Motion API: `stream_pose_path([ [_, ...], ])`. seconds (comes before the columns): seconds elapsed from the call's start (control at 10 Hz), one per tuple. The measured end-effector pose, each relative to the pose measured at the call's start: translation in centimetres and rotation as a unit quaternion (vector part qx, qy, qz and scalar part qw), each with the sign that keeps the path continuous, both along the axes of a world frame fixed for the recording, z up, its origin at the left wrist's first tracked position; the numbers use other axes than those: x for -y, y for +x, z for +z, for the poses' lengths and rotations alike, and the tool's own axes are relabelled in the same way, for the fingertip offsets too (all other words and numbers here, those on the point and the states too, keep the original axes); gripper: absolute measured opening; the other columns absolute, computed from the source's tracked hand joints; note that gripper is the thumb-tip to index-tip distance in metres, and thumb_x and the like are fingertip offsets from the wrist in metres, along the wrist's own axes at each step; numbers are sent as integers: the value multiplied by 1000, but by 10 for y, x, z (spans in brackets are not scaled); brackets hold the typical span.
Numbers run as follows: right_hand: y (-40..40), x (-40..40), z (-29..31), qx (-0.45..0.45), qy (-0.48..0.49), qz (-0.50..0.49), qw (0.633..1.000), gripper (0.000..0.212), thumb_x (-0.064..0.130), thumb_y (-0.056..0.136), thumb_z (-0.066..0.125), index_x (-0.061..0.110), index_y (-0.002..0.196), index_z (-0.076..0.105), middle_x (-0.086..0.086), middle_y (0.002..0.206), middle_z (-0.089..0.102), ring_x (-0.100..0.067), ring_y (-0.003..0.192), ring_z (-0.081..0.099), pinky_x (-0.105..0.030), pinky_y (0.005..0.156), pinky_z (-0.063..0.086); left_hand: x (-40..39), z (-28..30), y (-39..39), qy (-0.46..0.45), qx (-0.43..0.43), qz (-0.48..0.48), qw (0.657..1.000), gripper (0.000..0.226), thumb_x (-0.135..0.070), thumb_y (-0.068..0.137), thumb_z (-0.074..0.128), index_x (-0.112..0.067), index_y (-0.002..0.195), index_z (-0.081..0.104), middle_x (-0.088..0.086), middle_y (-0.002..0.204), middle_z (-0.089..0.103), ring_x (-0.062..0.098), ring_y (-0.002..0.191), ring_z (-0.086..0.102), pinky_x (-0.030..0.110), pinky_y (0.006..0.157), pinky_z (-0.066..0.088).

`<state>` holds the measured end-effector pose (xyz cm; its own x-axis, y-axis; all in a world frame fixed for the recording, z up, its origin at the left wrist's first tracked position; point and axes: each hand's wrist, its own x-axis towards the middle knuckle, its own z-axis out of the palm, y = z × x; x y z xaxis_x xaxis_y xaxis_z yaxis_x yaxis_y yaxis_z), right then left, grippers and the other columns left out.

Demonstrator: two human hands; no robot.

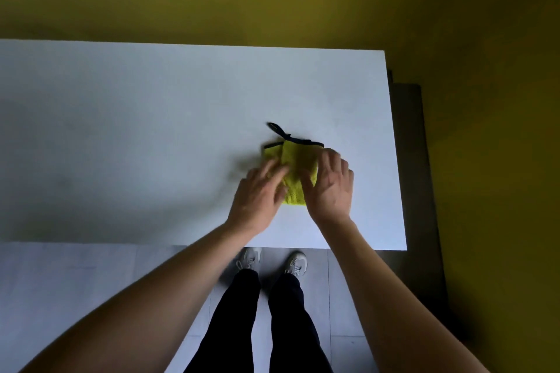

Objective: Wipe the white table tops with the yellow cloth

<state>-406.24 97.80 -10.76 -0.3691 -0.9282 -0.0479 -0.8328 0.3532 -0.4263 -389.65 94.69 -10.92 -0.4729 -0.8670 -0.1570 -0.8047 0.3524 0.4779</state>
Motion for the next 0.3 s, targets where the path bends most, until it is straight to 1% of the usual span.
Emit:
stream_pose_path([
  [0.1, 4, -5, 2, 14, 38, 54, 998, 46, 33, 98, 54, 17, 141, 52, -6, 140, 55, -33, 115, 55, -43, 96, 41, -10, 2, -1, 17, 76, -35, 996, 66, -30, 104, 56, -28, 164, 30, 3, 168, 34, 35, 136, 48, 48, 104, 47],
  [0.2, 1, -1, 17, 13, 54, 65, 996, 49, 31, 97, 55, 20, 144, 49, -4, 146, 52, -32, 122, 52, -43, 101, 38, 1, 25, -3, 28, 104, -46, 993, 61, -32, 106, 51, -29, 163, 29, -1, 166, 34, 30, 142, 41, 44, 108, 40],
  [0.3, -2, 13, 54, 14, 30, 59, 998, 55, 29, 95, 57, 21, 148, 45, -3, 149, 48, -30, 129, 48, -42, 105, 36, 20, 64, -4, -8, 65, -38, 997, 56, -28, 106, 51, -26, 160, 38, -2, 163, 40, 28, 144, 42, 42, 109, 37],
])
